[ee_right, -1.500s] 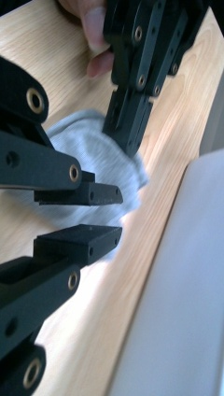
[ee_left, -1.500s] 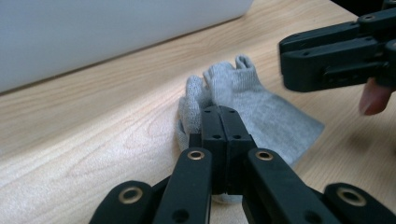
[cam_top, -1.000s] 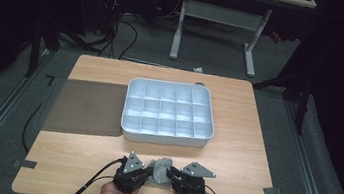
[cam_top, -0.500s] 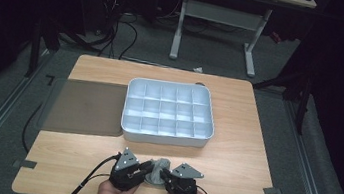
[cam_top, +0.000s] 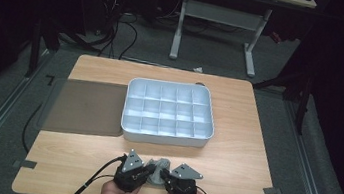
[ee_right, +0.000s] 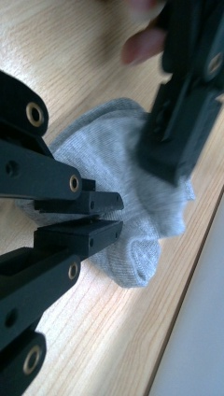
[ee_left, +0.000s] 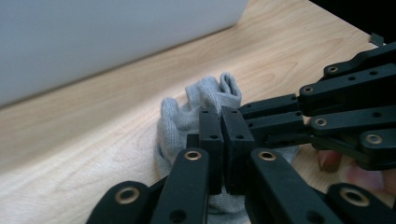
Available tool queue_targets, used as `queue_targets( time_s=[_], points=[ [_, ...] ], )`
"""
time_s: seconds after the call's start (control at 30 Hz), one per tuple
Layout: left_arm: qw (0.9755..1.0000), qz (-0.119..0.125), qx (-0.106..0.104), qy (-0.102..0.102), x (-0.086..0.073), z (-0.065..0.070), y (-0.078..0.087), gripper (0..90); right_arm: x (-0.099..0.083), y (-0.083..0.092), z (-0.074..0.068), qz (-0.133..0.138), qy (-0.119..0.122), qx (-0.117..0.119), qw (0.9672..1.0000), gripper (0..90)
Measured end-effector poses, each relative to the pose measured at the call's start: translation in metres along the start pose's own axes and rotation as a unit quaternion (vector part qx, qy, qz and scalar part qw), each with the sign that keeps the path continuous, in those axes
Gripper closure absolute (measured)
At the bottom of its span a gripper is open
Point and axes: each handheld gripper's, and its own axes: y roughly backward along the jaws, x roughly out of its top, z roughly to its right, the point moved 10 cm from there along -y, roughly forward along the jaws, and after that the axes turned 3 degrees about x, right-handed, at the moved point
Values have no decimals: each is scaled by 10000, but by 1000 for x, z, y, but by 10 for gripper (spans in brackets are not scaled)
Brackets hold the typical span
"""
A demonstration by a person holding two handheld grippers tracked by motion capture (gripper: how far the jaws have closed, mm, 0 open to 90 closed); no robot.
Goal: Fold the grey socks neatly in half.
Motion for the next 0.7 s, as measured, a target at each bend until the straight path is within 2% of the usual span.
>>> queue_targets(
  time_s=[0.13,0.27,0.37,0.53,0.63,0.7],
  points=[
    [9999,19,123,42,-3,-6,3,890,0,-1,0,-4,40,-51,10000,877],
    [9995,-149,247,99,-12,-11,3,888,0,-1,0,-1,68,-53,10000,877],
    [9989,-299,356,32,-18,-13,1,885,0,-1,0,1,56,-21,10000,876],
    [9982,-315,494,-145,-17,-11,0,850,0,0,0,10,-66,81,9999,862],
    [9978,-75,624,-213,-7,-10,7,766,0,0,0,2,-90,89,9999,862],
    [9981,129,526,-295,2,-2,13,770,0,0,1,15,-64,82,9999,862]
  ],
)
